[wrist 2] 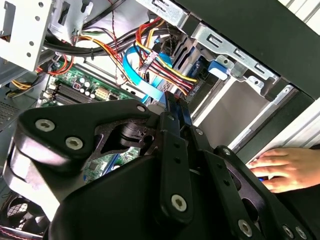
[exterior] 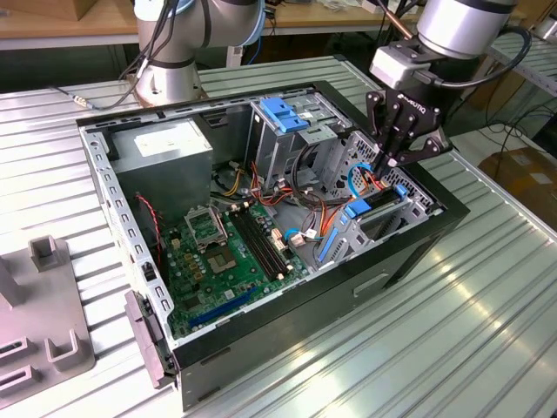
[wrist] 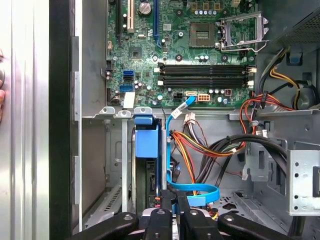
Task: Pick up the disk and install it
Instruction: 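Insert the second disk wire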
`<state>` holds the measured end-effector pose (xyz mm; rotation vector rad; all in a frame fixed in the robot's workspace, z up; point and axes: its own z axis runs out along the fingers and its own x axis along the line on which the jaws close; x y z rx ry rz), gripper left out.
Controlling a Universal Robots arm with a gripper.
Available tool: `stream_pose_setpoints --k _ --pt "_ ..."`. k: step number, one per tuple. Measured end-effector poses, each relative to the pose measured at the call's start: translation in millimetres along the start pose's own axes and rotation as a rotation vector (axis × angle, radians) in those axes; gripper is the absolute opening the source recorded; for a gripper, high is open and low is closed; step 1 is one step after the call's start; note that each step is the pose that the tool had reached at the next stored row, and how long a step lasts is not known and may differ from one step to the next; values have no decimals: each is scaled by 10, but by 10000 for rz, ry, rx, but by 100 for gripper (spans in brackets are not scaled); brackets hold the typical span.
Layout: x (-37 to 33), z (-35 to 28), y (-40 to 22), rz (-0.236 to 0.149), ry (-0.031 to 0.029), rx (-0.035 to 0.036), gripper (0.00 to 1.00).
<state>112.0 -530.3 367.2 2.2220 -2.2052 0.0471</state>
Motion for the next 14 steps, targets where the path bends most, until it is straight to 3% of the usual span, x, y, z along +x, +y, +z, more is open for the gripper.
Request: stream_pose_setpoints --k 1,3,4,9,10,12,14 --pt "3 0 2 0 -64 5 16" --pt "22 1 5 3 -263 15 16" --pt "52 4 7 5 -323 16 16" --pt "139 7 20 2 -438 66 16" --pt "141 7 23 -1 -458 104 16" --pt "147 8 35 -16 -504 355 16" --pt "152 9 44 -19 -517 515 16"
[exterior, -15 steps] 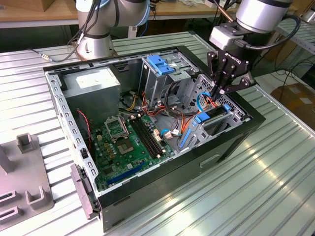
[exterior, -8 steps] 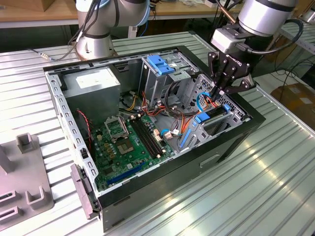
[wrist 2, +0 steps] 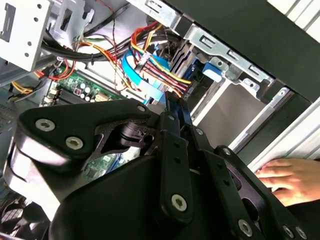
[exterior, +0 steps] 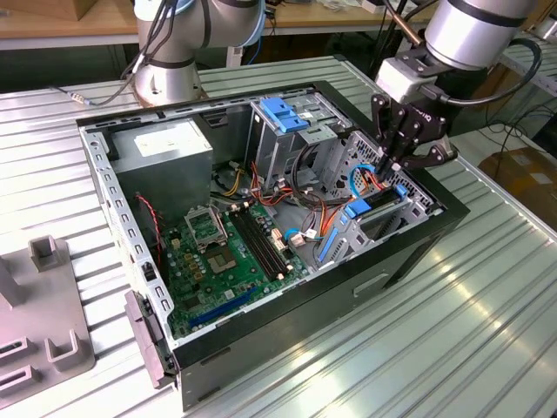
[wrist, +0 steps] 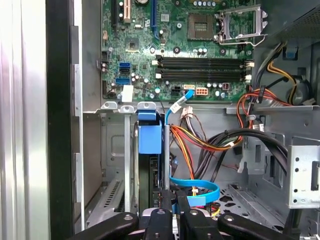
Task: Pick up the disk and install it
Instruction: 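Insert the second disk wire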
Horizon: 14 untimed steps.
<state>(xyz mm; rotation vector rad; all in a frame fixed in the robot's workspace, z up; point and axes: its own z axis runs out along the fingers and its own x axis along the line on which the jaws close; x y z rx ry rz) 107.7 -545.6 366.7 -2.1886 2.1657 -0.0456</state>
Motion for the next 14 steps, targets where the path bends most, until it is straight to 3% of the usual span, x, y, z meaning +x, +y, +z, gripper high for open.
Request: stream_pose_setpoints --k 1,2,5,14 --pt "1 0 4 -3 -2 69 16" --pt "3 0 9 -8 -4 210 16" --pt "4 0 20 -12 -7 388 16" --pt "4 0 20 -12 -7 398 16"
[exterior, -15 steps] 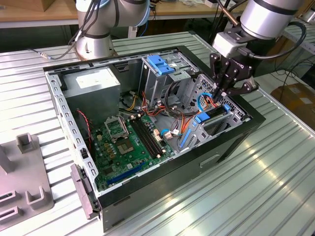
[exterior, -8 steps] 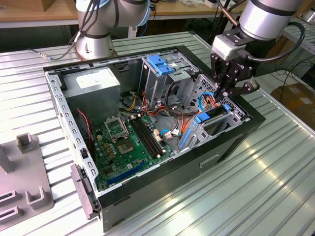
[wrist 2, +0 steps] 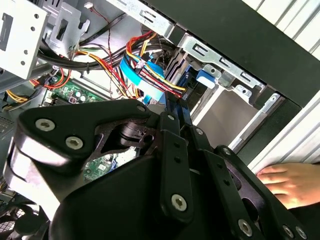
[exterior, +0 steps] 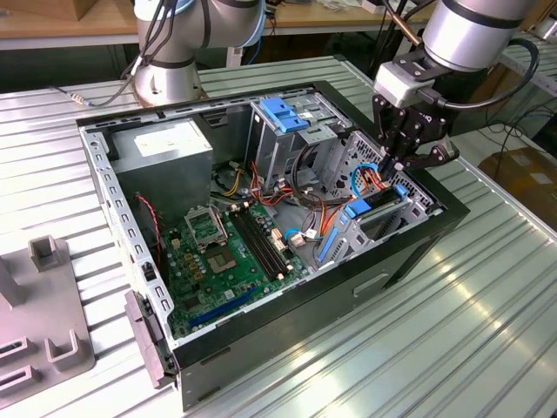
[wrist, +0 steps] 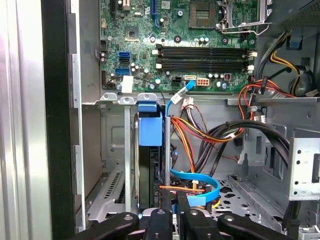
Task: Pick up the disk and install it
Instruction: 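Insert the second disk wire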
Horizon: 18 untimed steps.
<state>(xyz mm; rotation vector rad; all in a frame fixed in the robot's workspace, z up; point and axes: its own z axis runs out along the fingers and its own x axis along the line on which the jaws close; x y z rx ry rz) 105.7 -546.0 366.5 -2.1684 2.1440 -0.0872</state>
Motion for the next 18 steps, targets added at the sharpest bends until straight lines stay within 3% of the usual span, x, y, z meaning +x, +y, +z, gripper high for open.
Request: stream_pose_setpoints --k 4,6,7,11,14,18 --pt "0 0 0 1 -13 1 16" --pt "21 0 1 35 -328 5 16" --pt "36 0 1 39 -366 6 16" --pt "90 -1 7 39 -380 12 16" --pt "109 -5 53 38 -425 39 16" --pt "134 -13 143 48 -547 84 16"
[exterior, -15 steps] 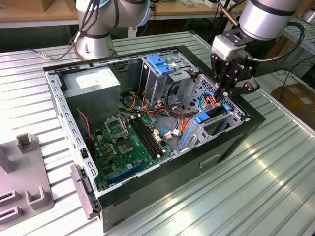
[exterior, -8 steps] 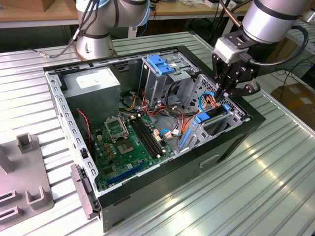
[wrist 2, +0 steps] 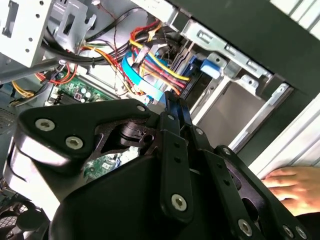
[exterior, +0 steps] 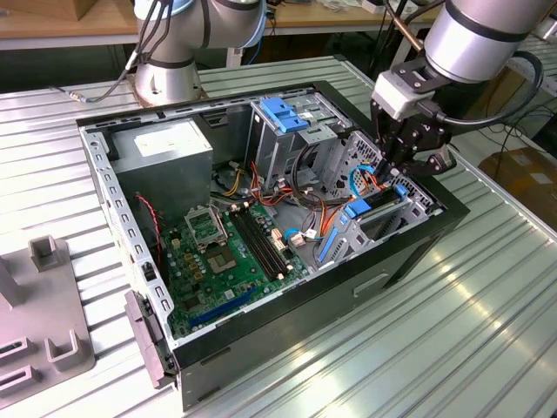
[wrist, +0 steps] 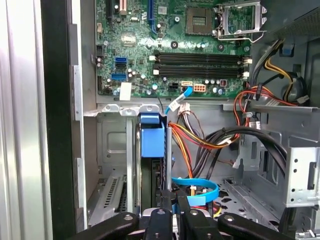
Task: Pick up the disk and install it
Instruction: 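Insert the second disk wire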
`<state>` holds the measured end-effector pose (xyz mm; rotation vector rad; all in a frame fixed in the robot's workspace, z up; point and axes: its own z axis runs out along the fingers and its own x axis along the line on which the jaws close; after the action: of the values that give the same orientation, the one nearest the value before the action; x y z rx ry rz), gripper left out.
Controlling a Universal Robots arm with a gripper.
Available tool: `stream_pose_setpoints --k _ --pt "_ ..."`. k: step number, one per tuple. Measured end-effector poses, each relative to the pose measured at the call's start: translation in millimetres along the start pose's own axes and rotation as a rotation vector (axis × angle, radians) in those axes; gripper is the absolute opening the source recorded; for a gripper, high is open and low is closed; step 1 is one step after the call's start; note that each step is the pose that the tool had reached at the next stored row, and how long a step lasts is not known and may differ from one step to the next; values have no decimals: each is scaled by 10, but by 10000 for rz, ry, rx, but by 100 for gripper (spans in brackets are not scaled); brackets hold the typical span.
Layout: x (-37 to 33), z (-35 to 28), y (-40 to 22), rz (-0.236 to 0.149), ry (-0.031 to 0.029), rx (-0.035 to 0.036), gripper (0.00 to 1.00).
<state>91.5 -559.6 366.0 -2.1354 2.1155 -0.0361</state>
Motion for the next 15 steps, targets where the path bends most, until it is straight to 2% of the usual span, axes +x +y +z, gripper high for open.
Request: stream_pose_setpoints --k 3,5,15 --pt "18 -10 96 5 -58 30 16" --pt "20 -13 131 7 -80 33 16" --pt "28 -13 136 9 -95 33 16"
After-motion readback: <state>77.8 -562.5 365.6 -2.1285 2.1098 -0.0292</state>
